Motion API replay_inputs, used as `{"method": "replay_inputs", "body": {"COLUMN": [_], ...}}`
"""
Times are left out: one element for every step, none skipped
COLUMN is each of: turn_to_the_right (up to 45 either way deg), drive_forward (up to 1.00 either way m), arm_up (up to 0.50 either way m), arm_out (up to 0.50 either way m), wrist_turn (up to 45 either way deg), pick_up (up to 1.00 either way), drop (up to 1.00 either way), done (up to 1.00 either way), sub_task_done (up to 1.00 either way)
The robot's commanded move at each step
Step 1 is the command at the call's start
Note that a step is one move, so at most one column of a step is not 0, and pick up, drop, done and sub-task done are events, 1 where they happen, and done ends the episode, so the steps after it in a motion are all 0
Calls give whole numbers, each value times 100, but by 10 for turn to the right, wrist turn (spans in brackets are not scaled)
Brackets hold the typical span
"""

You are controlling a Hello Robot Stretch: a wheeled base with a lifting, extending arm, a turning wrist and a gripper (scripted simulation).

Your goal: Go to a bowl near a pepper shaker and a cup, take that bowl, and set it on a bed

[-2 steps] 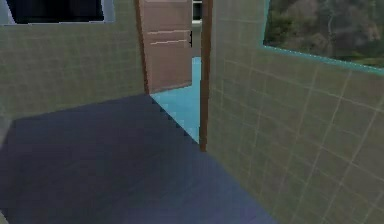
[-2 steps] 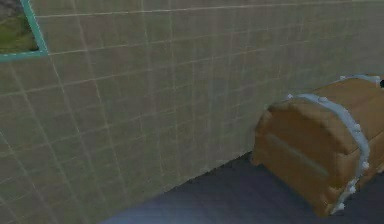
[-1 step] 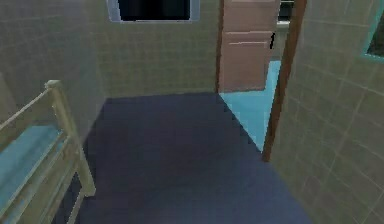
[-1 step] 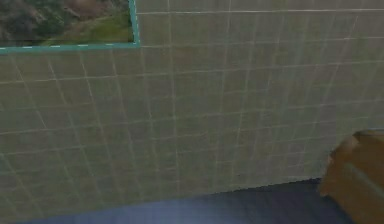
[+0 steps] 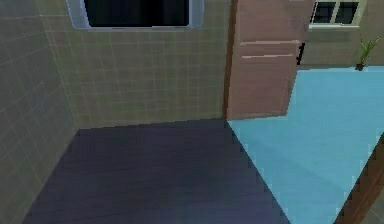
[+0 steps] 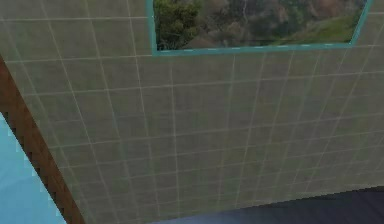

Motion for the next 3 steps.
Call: {"method": "replay_inputs", "body": {"turn_to_the_right": [-30,0,240], "drive_forward": [0,90,0], "arm_up": [0,0,0], "arm_out": [0,0,0], "wrist_turn": [0,0,0], "pick_up": [0,0,0], "drop": [0,0,0], "done": [0,0,0], "sub_task_done": [0,0,0]}}
